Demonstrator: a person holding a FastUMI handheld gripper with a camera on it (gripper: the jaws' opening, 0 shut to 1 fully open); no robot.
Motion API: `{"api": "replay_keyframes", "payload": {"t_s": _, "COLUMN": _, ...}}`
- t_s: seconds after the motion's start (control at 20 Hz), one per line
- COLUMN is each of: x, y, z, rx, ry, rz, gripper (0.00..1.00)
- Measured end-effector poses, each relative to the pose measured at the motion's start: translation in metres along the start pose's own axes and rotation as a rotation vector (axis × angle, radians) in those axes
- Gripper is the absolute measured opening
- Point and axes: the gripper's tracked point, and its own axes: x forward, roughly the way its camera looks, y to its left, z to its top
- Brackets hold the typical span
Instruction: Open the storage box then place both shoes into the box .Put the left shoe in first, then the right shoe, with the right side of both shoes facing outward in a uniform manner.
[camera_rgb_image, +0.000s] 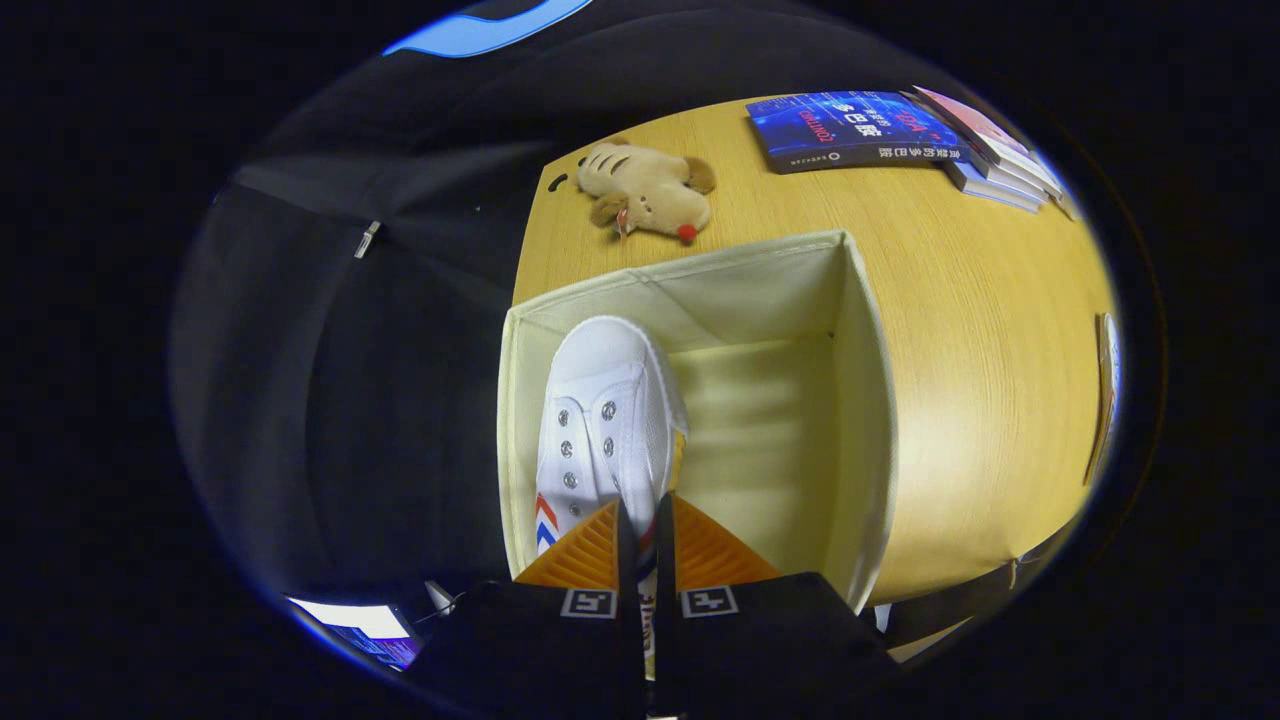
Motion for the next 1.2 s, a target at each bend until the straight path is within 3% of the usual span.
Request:
{"api": "replay_keyframes", "payload": {"t_s": 0.05, "x": 0.002, "y": 0.005, "z": 0.000, "rx": -0.009, "ry": 0.002, "rz": 0.019, "gripper": 0.09}}
{"api": "replay_keyframes", "payload": {"t_s": 0.15, "x": -0.004, "y": 0.021, "z": -0.002, "rx": -0.001, "ry": 0.001, "rz": 0.089, "gripper": 0.26}}
{"api": "replay_keyframes", "payload": {"t_s": 0.35, "x": -0.014, "y": 0.022, "z": 0.015, "rx": -0.038, "ry": -0.036, "rz": 0.119, "gripper": 0.85}}
{"api": "replay_keyframes", "payload": {"t_s": 0.4, "x": -0.020, "y": 0.020, "z": 0.017, "rx": -0.038, "ry": -0.045, "rz": 0.123, "gripper": 0.92}}
{"api": "replay_keyframes", "payload": {"t_s": 0.85, "x": -0.110, "y": -0.024, "z": 0.045, "rx": -0.061, "ry": -0.154, "rz": 0.200, "gripper": 0.93}}
{"api": "replay_keyframes", "payload": {"t_s": 1.2, "x": -0.204, "y": -0.133, "z": 0.062, "rx": -0.068, "ry": -0.336, "rz": 0.081, "gripper": 0.93}}
